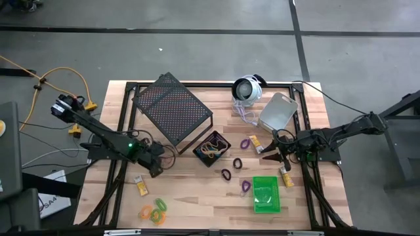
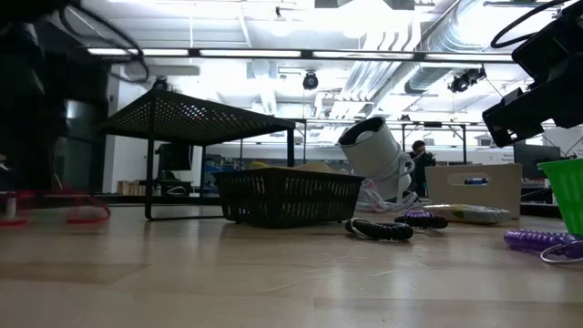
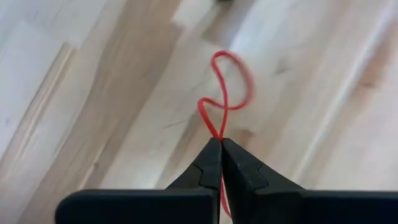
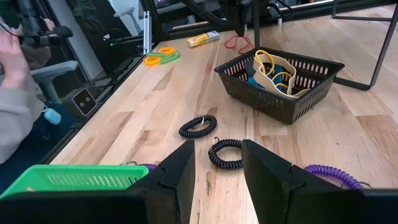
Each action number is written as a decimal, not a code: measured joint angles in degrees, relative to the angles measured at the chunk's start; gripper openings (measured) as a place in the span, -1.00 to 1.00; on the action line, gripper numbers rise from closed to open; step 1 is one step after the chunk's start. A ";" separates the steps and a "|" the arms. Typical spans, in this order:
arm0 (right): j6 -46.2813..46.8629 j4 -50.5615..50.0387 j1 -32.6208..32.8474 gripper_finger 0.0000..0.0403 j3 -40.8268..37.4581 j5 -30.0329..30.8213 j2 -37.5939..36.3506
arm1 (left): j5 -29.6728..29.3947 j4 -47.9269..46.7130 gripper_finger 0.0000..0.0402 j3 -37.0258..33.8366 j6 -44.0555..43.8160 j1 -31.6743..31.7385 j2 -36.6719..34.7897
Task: Pick & Place Office Desk Supplies
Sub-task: Put the red rubber band into the black bin, then put the bottom left crayon box into the green bin
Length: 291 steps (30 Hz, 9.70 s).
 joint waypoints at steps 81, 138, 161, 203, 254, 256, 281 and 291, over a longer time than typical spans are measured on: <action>0.00 0.00 0.00 -0.40 0.00 0.00 -0.02 | 7.46 27.40 -1.00 28.67 43.04 25.78 28.56; 0.00 0.00 0.02 -0.40 0.00 0.00 0.00 | 7.33 24.86 -0.69 29.81 60.35 21.34 20.55; 0.00 0.00 0.00 -0.40 0.00 0.00 0.00 | 0.22 16.91 -0.69 29.86 55.86 11.69 16.11; 0.00 0.00 0.01 -0.40 0.00 0.00 0.00 | 0.00 -6.16 -0.69 29.86 9.14 -5.01 16.11; 0.00 0.00 0.02 -0.40 0.00 0.00 -0.02 | 5.34 -22.44 -0.69 29.81 -83.63 -26.56 25.71; 0.00 0.00 0.00 -0.40 0.00 -0.02 -0.02 | 5.32 -22.23 -0.69 29.81 -83.32 -26.54 25.65; 0.00 0.00 0.01 -0.40 -0.01 0.00 -0.02 | 8.85 -20.31 -0.69 29.81 -13.09 -26.77 25.62; 0.00 0.00 0.01 -0.40 0.00 -0.01 -0.01 | 9.88 -20.96 -0.69 29.81 6.35 -30.19 25.60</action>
